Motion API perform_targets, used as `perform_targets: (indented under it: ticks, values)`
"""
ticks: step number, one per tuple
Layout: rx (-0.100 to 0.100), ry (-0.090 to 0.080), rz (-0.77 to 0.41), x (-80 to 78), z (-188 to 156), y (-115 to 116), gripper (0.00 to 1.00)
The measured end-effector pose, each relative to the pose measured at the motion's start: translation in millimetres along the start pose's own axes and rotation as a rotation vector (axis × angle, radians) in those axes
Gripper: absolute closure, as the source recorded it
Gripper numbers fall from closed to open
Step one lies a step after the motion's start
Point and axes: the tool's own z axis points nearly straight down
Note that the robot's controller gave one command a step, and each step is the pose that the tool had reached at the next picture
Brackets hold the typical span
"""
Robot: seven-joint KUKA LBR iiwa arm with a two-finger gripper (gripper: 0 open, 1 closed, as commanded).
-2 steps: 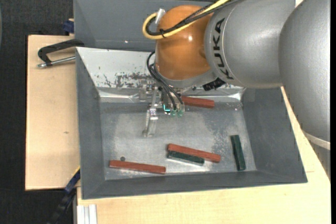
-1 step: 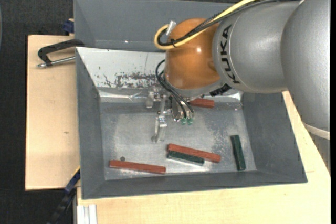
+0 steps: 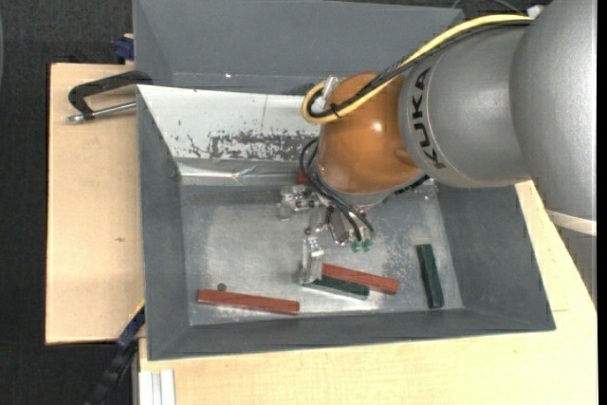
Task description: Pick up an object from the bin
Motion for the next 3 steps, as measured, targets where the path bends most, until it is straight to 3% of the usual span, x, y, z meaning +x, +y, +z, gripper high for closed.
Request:
perform_targets:
  ticks: [1, 2, 3]
  values:
    - [-0.001, 0.007, -0.033, 8.9, 25, 0, 0.00]
    - [-0.003, -0.001, -0.042, 7.8, -22, -51, 0.00]
    - [0.003, -0.006, -0.145, 27.4, -26, -75, 0.00]
